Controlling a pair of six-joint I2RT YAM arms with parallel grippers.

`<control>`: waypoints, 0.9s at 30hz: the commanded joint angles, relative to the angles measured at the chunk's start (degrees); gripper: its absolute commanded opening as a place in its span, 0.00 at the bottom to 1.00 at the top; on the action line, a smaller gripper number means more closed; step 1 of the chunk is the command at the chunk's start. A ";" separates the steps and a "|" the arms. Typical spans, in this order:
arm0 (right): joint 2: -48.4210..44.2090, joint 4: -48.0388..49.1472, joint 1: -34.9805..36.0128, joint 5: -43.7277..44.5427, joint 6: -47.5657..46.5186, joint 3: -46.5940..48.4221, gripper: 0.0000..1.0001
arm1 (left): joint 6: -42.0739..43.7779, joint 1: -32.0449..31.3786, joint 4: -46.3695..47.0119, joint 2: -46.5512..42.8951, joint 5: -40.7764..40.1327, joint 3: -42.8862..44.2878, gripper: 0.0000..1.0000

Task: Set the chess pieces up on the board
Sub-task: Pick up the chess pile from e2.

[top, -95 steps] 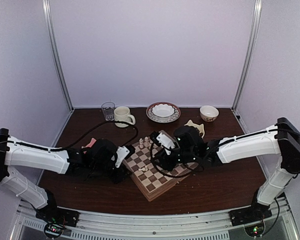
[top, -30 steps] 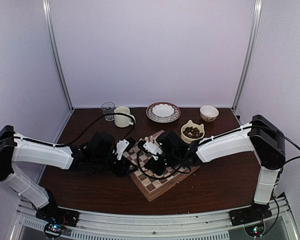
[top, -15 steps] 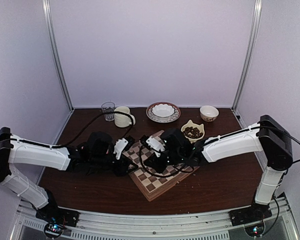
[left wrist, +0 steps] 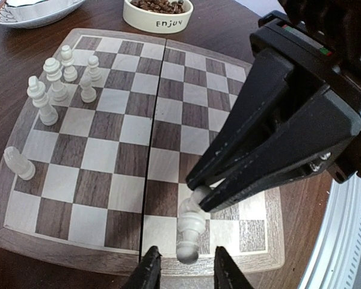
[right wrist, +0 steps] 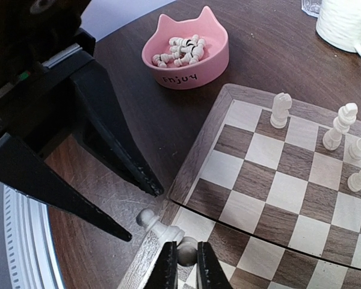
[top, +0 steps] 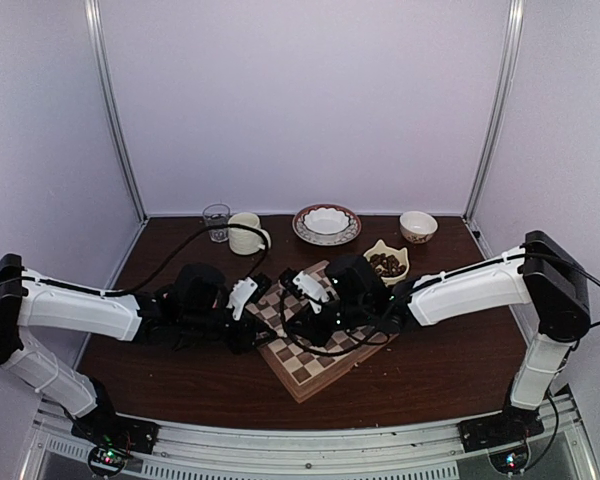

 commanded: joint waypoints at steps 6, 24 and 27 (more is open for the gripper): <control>-1.97 2.38 0.18 -2.34 0.79 -0.93 0.06 | 0.70 0.38 2.11 1.23 1.93 1.23 0.30; -2.13 2.69 0.19 -2.46 1.03 -1.10 0.06 | 0.77 0.38 1.52 2.33 2.86 2.14 0.07; -2.23 2.14 0.18 -0.78 0.90 -0.98 0.06 | 0.74 0.38 1.14 2.33 2.08 2.19 0.02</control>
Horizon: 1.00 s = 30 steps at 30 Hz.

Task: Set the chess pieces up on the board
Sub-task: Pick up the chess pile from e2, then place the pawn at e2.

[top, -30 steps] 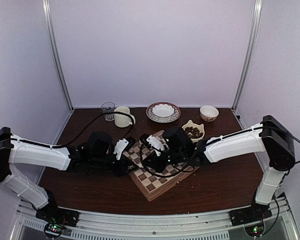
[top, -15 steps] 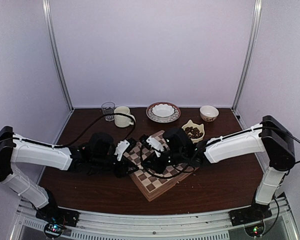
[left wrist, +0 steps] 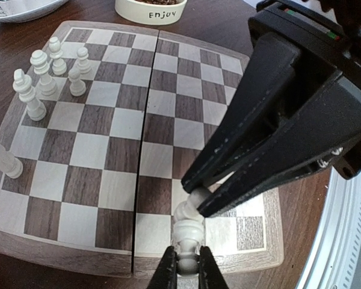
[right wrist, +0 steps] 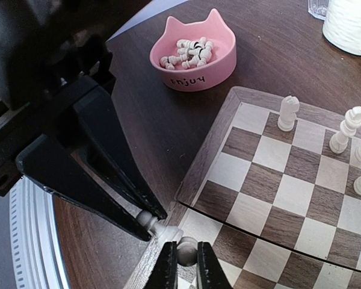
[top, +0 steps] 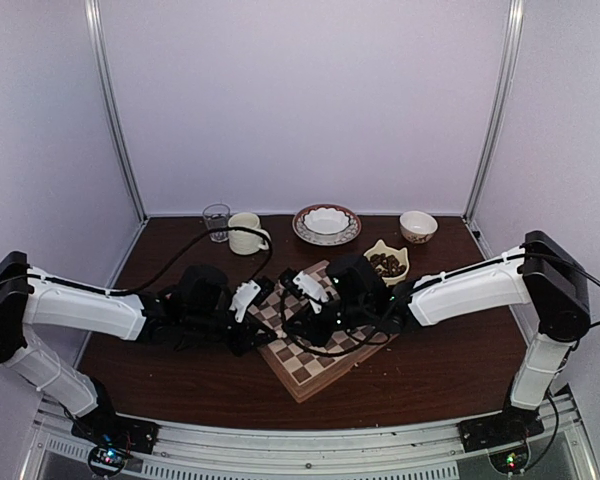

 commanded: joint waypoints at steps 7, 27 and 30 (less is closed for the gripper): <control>-2.56 -1.56 -1.30 9.11 1.04 -0.91 0.05 | -0.12 0.38 -2.38 1.01 -6.06 2.87 0.00; 4.62 -4.51 -12.03 24.54 1.12 7.05 0.05 | -0.83 0.38 -4.77 1.55 -9.66 3.77 0.00; 7.57 -5.19 -12.59 24.84 0.64 9.52 0.05 | -0.84 0.38 -4.81 1.83 -9.16 3.94 0.00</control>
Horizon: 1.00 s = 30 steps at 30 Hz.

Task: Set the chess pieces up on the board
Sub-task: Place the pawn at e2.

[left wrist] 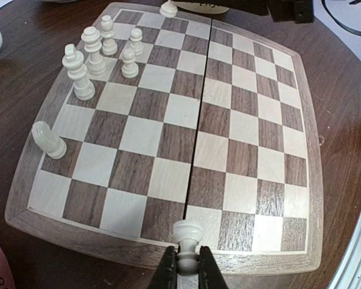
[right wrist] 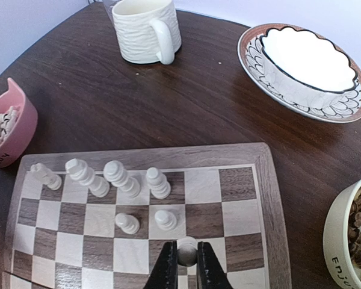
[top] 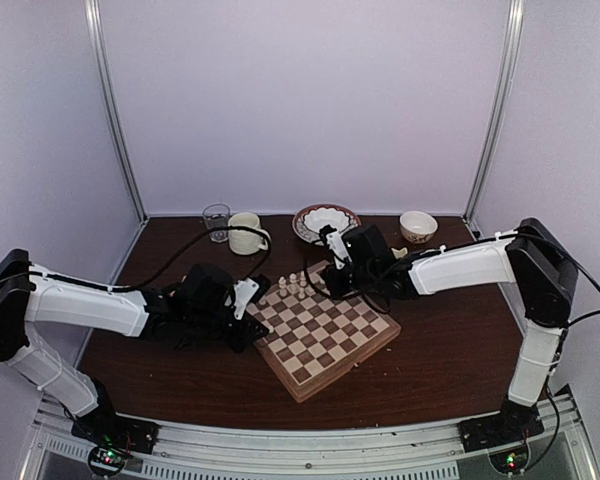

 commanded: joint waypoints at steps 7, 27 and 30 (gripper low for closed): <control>7.54 -2.34 -1.22 3.44 -1.53 6.68 0.05 | -0.31 0.38 0.18 0.89 0.29 2.15 0.00; 9.98 -3.49 -1.31 2.81 -2.48 8.93 0.06 | -0.31 0.38 -0.45 1.03 0.21 2.53 0.00; 10.02 -3.63 -1.31 2.89 -2.60 8.96 0.06 | -0.31 0.38 -0.46 0.86 0.17 2.46 0.00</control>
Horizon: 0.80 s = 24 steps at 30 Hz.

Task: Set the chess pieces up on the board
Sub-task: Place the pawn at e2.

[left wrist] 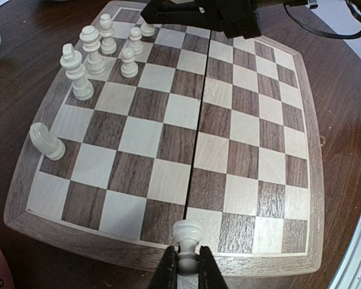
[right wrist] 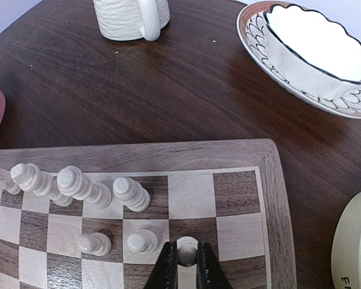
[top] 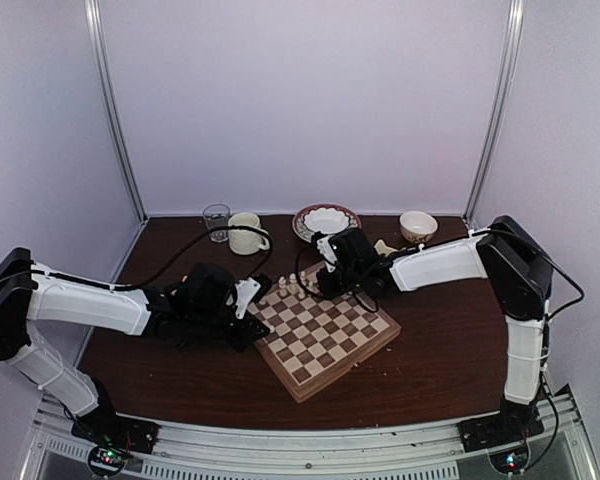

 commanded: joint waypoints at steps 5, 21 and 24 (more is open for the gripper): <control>1.15 -0.61 -0.35 0.97 -0.71 1.63 0.08 | -0.31 0.38 0.04 0.13 0.09 1.62 0.00; -7.66 1.45 2.47 2.86 -3.81 -4.59 0.06 | -1.63 0.38 -0.75 -2.35 -5.81 0.53 0.00; -9.51 1.33 5.49 4.58 -5.94 -5.34 0.06 | -2.27 0.38 -0.75 -3.29 -8.51 -0.01 0.00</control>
